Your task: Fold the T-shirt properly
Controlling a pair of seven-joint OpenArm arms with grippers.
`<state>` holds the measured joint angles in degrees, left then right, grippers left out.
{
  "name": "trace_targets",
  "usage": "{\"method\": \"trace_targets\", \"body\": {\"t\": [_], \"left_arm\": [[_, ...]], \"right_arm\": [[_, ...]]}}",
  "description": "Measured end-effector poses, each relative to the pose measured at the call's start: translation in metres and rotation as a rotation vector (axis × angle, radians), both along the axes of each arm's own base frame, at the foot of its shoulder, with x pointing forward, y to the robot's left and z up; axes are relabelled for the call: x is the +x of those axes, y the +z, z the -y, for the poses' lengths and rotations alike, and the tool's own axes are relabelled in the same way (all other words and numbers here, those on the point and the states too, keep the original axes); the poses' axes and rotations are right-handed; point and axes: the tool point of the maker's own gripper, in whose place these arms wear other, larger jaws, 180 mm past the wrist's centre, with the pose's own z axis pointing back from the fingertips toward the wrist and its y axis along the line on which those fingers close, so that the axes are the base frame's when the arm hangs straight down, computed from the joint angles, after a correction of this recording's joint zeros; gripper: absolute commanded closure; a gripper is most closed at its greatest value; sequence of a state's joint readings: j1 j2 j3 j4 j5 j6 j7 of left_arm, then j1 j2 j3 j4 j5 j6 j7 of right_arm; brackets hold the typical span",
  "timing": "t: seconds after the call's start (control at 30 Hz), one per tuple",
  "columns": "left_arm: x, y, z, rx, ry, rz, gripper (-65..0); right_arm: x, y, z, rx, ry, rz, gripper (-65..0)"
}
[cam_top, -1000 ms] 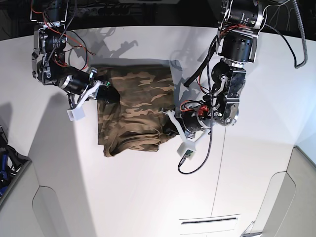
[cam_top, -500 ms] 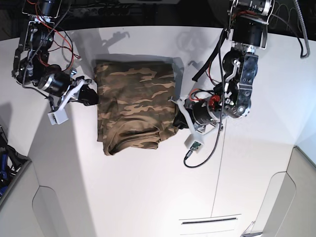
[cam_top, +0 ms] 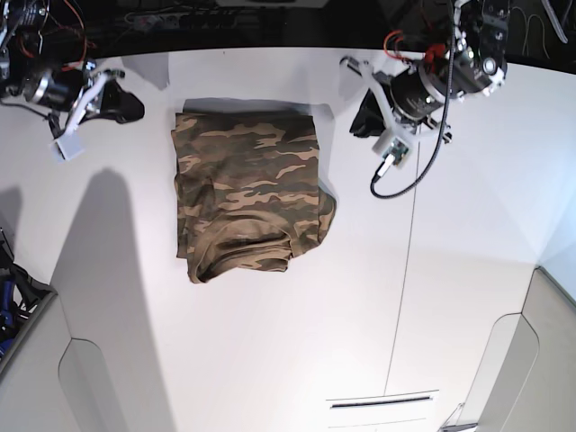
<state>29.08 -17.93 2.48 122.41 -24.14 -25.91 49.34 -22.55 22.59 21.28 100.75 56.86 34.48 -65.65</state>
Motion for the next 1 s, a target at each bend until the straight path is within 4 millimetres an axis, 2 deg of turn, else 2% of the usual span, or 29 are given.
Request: {"method": "trace_targets", "body": {"t": [0.1,0.3,0.47,0.57,0.7,0.77,0.9,1.0], "left_arm": [[-0.043,-0.01,-0.003,0.028,-0.01,-0.114,-5.6],[-0.12,-0.026,-0.005,0.05,-0.029,-0.321,-5.6],[-0.166,-0.033,-0.009,0.072,-0.028,-0.441,-5.6],[-0.2,-0.037,-0.018,0.131,-0.024,-0.527,-5.6],[-0.214,-0.046,-0.035,0.218,0.027,-0.564,-5.6],[-0.232,-0.055,-0.043,0.251,0.024,-0.613,-5.6],[-0.276,-0.084,-0.061,0.301,0.038,-0.766,-5.6],[-0.294,-0.114,-0.078,0.336,0.062,-0.852,-5.6]], "right_arm": [[-0.032,-0.007,0.004,-0.029,0.027,-0.071,0.0],[-0.085,-0.012,-0.007,0.032,0.044,-0.198,0.0],[-0.141,-0.02,-0.007,0.029,0.072,-0.363,0.0],[-0.164,-0.02,-0.004,0.027,0.082,-0.425,0.0],[-0.181,-0.024,0.006,0.005,0.116,-0.49,0.0],[-0.196,-0.033,0.011,-0.017,0.128,-0.552,0.0],[-0.235,-0.058,0.013,-0.044,0.142,-0.683,0.0],[-0.261,-0.08,0.014,-0.094,0.169,-0.774,0.0]]}}
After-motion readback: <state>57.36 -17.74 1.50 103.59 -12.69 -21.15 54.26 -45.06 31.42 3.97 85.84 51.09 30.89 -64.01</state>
